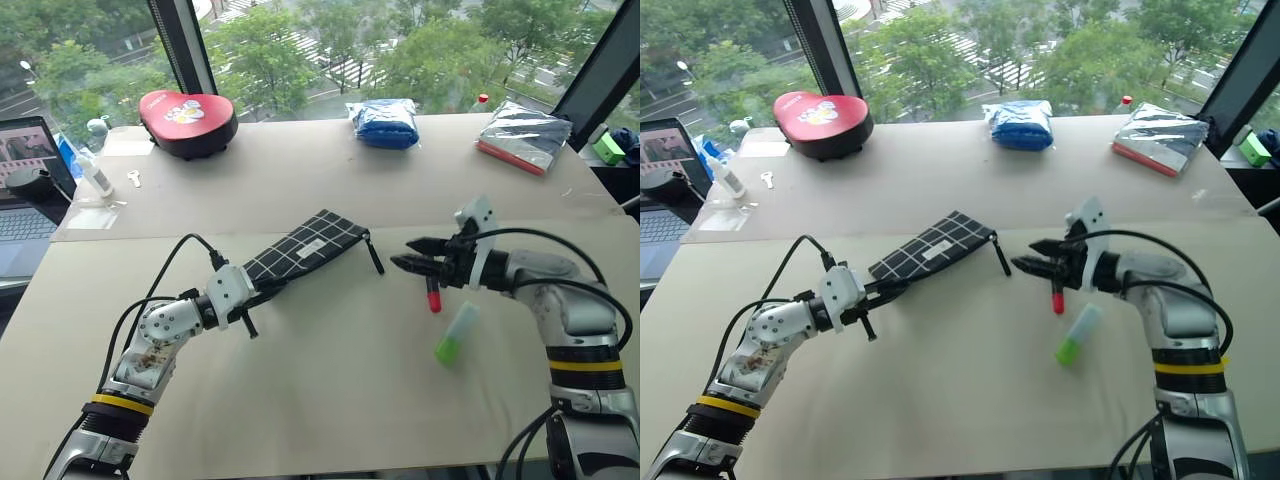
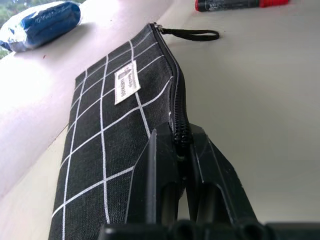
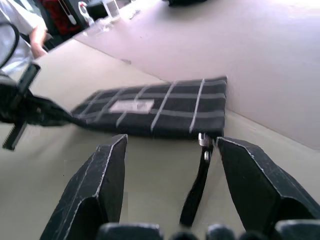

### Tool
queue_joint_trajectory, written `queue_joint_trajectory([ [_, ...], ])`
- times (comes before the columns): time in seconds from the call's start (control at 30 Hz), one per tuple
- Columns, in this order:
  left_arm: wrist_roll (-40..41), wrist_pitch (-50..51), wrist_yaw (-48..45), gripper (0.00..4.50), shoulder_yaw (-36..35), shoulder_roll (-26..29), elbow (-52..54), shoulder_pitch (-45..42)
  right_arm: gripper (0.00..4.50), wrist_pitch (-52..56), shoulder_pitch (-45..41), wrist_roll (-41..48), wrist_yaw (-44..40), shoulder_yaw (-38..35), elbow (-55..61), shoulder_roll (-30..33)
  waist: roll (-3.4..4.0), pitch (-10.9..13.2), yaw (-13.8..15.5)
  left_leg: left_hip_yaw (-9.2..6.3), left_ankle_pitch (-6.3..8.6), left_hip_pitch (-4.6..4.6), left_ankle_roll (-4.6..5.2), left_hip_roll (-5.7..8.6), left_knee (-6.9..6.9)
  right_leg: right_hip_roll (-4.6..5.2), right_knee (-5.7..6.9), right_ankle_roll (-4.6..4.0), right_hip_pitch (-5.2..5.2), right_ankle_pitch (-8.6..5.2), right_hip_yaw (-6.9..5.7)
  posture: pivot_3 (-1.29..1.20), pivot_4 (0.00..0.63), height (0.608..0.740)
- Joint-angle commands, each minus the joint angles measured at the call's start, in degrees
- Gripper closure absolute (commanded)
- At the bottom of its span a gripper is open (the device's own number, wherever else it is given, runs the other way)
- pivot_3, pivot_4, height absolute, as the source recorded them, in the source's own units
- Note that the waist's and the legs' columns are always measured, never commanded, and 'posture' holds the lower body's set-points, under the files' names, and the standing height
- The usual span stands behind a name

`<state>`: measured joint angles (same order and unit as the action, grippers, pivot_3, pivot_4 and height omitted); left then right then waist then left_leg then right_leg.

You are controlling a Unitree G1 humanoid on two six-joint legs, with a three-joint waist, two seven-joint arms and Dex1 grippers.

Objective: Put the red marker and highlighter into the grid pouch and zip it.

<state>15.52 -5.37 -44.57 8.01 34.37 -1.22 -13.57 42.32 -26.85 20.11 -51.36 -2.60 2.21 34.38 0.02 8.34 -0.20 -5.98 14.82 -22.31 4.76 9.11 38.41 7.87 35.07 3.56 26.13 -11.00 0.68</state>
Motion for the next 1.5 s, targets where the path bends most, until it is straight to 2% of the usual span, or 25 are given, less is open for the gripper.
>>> queue_joint_trajectory([
  [0.03,1.23,5.13,1.24,4.5,-2.12,-0.61,4.86,-1.23,1.32,-3.63,-1.14,-3.37,4.17,2.37,0.35,-1.37,-0.02,0.01,-0.26,0.01,0.0,0.01,-0.01,0.0,0.02,0.0,0.01,-0.01,0.0,0.01,0.02,0.0,0.15,0.74],
  [0.53,0.38,11.06,1.27,4.5,-3.07,-2.6,8.85,-1.92,1.32,-13.84,-13.96,-12.94,12.63,7.81,-21.39,-8.73,-0.13,0.09,-0.43,0.02,-0.06,0.0,-0.11,-0.05,0.35,-0.16,0.15,-0.17,-0.04,0.12,0.05,0.0,0.15,0.74],
  [0.9,-0.06,13.14,1.85,4.5,-2.89,-3.7,11.68,-1.1,1.32,-16.72,-18.49,-12.52,13.58,6.55,-30.88,-13.07,-0.12,0.09,-0.57,0.02,-0.06,0.01,-0.11,-0.06,0.36,-0.2,0.18,-0.19,-0.03,0.13,0.08,0.0,0.15,0.74],
  [0.93,-0.15,13.26,1.95,4.5,-2.9,-3.75,11.87,-0.95,1.84,-16.94,-18.5,-12.21,13.21,6.42,-30.58,-13.11,-0.12,0.09,-0.57,0.02,-0.06,0.01,-0.11,-0.05,0.38,-0.2,0.19,-0.19,-0.03,0.13,0.08,0.0,0.15,0.74],
  [1.0,-0.37,13.32,2.09,4.5,-2.88,-3.84,11.95,-0.84,2.25,-17.13,-18.41,-11.64,12.23,6.36,-29.84,-13.11,-0.12,0.09,-0.6,0.02,-0.06,0.01,-0.11,-0.05,0.39,-0.2,0.2,-0.19,-0.02,0.13,0.08,0.0,0.15,0.74],
  [1.03,-0.5,13.3,2.12,4.5,-2.85,-3.89,11.86,-0.86,2.73,-17.21,-18.27,-11.55,11.69,6.56,-29.34,-13.03,-0.12,0.09,-0.61,0.02,-0.07,0.01,-0.11,-0.06,0.38,-0.21,0.21,-0.19,-0.02,0.13,0.09,0.0,0.15,0.74],
  [1.17,-1.08,13.14,2.18,4.5,-2.68,-4.18,11.5,-0.95,3.94,-16.77,-17.52,-11.15,10.37,6.97,-27.13,-12.98,-0.12,0.09,-0.62,0.02,-0.07,0.01,-0.12,-0.06,0.39,-0.21,0.25,-0.2,0.0,0.13,0.09,0.0,0.15,0.74],
  [1.2,-1.23,13.14,2.22,4.5,-2.64,-4.3,11.36,-1.01,4.39,-16.69,-17.37,-11.14,10.06,7.11,-26.62,-12.98,-0.12,0.09,-0.62,0.02,-0.07,0.01,-0.12,-0.06,0.39,-0.21,0.26,-0.2,0.0,0.13,0.09,0.0,0.15,0.74],
  [1.37,-1.66,13.08,2.01,4.5,-2.69,-4.55,11.22,-0.84,4.48,-17.02,-16.32,-12.39,8.53,9.01,-23.31,-12.38,-0.12,0.09,-0.62,0.02,-0.07,0.01,-0.13,-0.06,0.43,-0.21,0.28,-0.2,-0.01,0.13,0.09,0.0,0.15,0.74],
  [1.5,-1.96,12.93,1.59,4.5,-2.66,-4.68,11.02,-0.85,4.48,-16.24,-13.65,-11.41,2.4,12.18,-15.42,-10.33,-0.12,0.09,-0.56,0.01,-0.07,0.0,-0.13,-0.06,0.44,-0.21,0.29,-0.2,0.0,0.13,0.09,0.0,0.15,0.74],
])
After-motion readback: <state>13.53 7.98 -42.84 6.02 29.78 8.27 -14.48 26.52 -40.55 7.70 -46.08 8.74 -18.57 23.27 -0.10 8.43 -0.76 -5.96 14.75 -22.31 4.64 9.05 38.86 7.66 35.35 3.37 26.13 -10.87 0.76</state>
